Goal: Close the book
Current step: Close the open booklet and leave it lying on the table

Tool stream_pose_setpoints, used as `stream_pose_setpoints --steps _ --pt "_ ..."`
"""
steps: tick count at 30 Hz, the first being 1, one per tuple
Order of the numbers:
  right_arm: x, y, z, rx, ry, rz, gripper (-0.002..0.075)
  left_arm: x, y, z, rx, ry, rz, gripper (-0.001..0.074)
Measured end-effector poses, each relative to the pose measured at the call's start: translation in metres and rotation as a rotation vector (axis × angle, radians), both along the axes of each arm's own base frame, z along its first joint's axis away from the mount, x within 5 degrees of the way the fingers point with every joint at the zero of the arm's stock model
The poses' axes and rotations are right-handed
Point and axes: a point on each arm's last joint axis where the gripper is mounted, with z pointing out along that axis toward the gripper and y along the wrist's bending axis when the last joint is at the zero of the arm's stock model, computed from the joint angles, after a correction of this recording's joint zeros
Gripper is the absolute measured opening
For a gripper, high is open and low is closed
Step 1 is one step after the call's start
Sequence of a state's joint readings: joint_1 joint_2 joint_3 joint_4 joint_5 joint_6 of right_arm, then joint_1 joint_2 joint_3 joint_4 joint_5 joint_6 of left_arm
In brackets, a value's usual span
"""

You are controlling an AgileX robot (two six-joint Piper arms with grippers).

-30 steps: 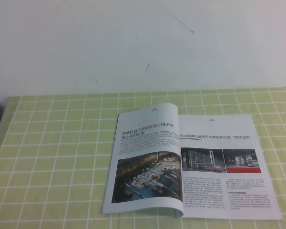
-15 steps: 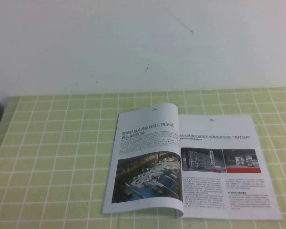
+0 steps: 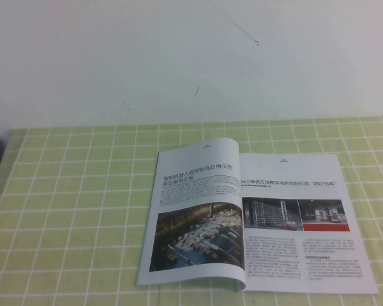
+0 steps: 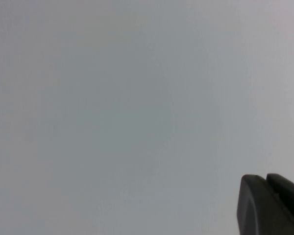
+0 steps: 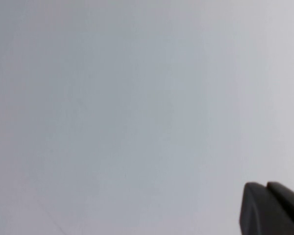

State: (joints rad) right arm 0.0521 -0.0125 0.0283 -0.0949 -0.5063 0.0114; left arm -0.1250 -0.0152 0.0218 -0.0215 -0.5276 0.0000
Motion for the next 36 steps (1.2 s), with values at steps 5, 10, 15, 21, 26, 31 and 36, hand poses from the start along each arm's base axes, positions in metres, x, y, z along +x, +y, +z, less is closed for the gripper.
stream_pose_setpoints --steps 5,10,15,21,26,31,36 --pt "-0.008 -0.001 0.012 0.113 -0.149 0.064 -0.0003 -0.005 0.001 0.007 -0.017 -0.086 -0.003 -0.0004" --pt "-0.005 -0.002 0.012 0.132 -0.079 0.061 -0.0003 -0.004 0.001 0.006 -0.036 -0.065 -0.018 -0.0004" --pt "-0.010 -0.003 0.045 0.123 0.114 0.030 -0.0003 -0.004 0.000 0.035 -0.106 0.174 -0.071 -0.0004" --pt "-0.004 -0.004 0.077 0.095 0.389 -0.011 -0.0003 0.011 -0.002 0.079 -0.093 0.340 -0.065 -0.0004" --pt "0.030 -0.001 0.081 0.061 0.662 -0.009 -0.0003 0.054 -0.007 0.087 -0.063 0.535 -0.048 -0.0004" --pt "0.074 0.009 0.066 0.015 0.889 0.063 -0.0003 0.104 -0.014 0.070 -0.046 0.839 -0.038 -0.0004" --pt "0.114 0.020 0.037 -0.131 1.098 0.165 -0.0003 0.144 -0.025 0.049 -0.081 1.151 -0.084 -0.0004"
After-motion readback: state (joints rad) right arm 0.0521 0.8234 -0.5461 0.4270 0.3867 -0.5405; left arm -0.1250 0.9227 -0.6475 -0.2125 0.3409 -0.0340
